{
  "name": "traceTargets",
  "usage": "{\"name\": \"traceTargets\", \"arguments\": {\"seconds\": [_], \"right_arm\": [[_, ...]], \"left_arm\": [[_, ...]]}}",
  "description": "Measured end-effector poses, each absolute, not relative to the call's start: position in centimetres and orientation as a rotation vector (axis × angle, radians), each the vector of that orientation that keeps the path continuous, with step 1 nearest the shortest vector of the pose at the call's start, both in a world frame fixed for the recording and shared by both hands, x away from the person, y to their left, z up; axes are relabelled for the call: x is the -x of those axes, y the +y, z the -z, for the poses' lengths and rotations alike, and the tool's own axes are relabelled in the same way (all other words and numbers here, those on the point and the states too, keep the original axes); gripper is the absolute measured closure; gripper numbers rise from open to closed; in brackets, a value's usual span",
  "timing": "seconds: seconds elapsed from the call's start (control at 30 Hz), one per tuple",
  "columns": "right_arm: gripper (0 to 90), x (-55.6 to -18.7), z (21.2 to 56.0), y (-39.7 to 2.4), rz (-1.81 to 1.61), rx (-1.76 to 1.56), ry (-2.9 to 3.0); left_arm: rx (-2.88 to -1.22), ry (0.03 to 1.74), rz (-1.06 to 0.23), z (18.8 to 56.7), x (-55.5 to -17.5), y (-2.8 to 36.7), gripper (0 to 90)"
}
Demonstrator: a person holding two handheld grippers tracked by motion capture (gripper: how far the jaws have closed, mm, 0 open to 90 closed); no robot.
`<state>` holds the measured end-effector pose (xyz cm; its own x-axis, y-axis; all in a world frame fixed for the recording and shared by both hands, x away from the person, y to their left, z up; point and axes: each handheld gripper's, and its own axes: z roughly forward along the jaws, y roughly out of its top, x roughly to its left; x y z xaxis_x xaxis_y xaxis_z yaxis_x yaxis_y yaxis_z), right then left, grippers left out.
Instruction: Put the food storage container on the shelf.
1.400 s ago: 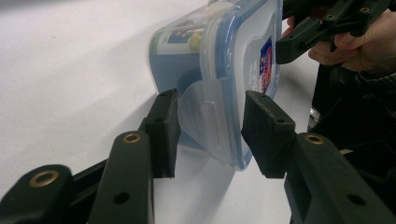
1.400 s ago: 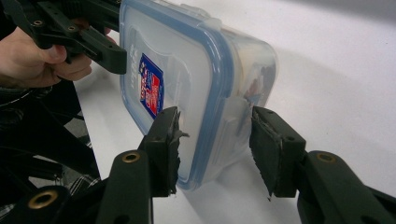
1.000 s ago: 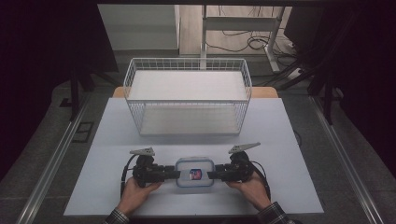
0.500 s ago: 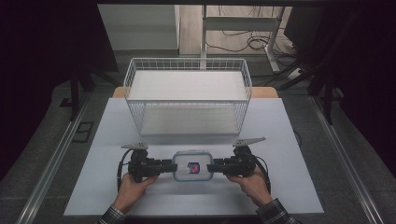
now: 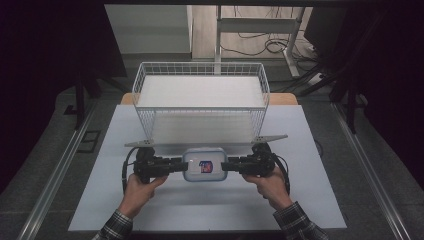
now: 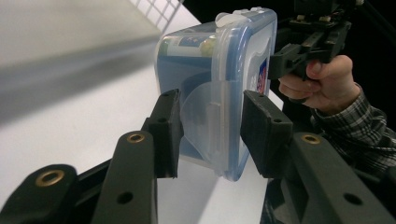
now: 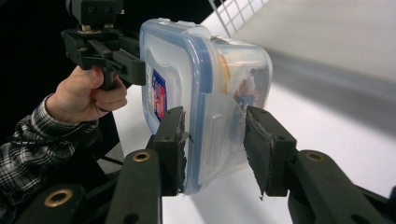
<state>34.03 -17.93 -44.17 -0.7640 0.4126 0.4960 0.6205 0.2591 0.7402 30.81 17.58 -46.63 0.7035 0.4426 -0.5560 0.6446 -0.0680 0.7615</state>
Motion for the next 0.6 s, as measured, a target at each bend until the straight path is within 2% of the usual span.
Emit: {"name": "traceTargets", "arguments": {"seconds": [0.2, 0.6], "right_arm": [[58.6, -35.6, 41.5, -17.7, 1.559, 0.974, -2.328], [58.4, -38.2, 38.7, -17.2, 1.593, 0.989, -2.304]], "left_arm": [[-1.710, 0.878, 0.154, 44.1, -31.9, 17.5, 58.4], [-1.700, 0.891, 0.147, 41.0, -34.5, 17.9, 58.4]]}}
